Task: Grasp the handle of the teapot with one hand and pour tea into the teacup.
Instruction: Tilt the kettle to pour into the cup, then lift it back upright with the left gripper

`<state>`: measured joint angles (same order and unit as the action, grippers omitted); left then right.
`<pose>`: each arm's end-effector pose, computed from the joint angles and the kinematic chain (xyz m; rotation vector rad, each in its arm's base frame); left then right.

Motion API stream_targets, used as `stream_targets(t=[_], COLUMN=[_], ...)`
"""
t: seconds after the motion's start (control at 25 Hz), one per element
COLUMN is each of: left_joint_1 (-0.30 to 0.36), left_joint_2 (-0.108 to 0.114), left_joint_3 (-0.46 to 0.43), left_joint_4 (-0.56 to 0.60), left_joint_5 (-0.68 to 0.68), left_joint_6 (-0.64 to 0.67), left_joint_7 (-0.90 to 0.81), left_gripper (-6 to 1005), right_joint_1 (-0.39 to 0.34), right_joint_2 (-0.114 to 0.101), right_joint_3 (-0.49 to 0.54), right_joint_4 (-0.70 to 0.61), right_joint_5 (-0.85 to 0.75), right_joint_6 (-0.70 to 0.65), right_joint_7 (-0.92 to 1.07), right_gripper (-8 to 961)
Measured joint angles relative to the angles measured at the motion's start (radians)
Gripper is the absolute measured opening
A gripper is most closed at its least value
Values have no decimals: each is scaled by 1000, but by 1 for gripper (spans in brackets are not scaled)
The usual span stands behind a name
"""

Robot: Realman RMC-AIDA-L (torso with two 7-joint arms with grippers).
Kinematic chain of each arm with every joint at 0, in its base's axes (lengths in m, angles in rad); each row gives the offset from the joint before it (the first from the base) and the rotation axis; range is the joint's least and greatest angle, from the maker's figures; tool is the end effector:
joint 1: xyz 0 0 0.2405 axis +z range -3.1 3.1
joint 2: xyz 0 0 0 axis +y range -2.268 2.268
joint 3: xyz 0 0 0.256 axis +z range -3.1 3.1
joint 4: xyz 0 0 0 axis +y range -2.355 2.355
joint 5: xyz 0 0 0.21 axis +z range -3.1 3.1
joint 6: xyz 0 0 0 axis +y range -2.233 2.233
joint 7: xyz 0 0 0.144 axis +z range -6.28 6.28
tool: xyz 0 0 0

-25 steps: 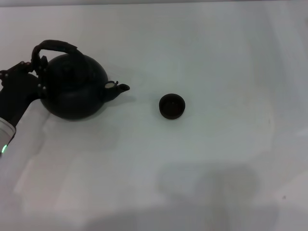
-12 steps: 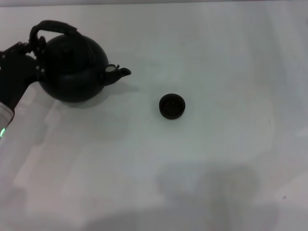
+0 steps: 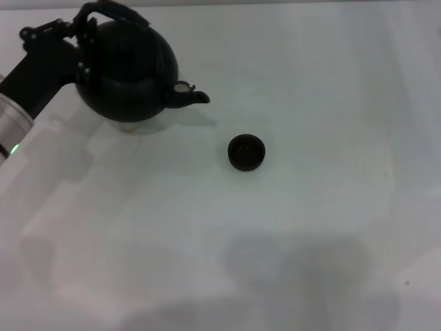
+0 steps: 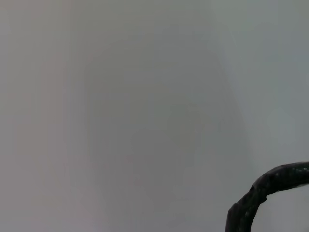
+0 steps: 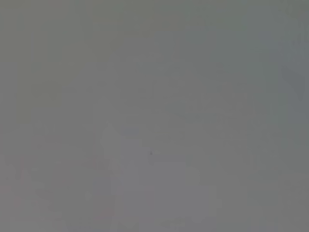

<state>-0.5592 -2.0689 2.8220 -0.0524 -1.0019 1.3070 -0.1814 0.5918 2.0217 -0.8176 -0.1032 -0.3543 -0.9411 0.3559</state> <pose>-0.2995 0.3415 -0.0210 -1.9606 -0.1645 -0.6513 0.3536 0.3931 0.0651 -1.3329 0.7140 0.6838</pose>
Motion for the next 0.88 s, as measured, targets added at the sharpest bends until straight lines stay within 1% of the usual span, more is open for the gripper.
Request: stream_targets(t=[0.16, 0.44, 0.72, 0.88], left_joint_1=[-34, -78, -103, -107], left_joint_2=[1, 0, 1, -3], left_joint_3=[18, 19, 19, 19], left_joint_4=[-12, -14, -15, -8], left_joint_5=[10, 43, 77, 79], left_joint_6=[2, 5, 8, 8], left_joint_7=[17, 65, 85, 109], left_gripper=[97, 97, 98, 98], right_joint_1=[-2, -4, -7, -7], right_joint_2=[-1, -2, -1, -1], right_joint_3=[0, 0, 0, 0], right_joint_4=[10, 11, 14, 26], right_joint_5=[0, 0, 0, 0], right_joint_6=[1, 1, 1, 1], right_joint_7=[0, -1, -1, -2], right_gripper=[836, 836, 836, 836])
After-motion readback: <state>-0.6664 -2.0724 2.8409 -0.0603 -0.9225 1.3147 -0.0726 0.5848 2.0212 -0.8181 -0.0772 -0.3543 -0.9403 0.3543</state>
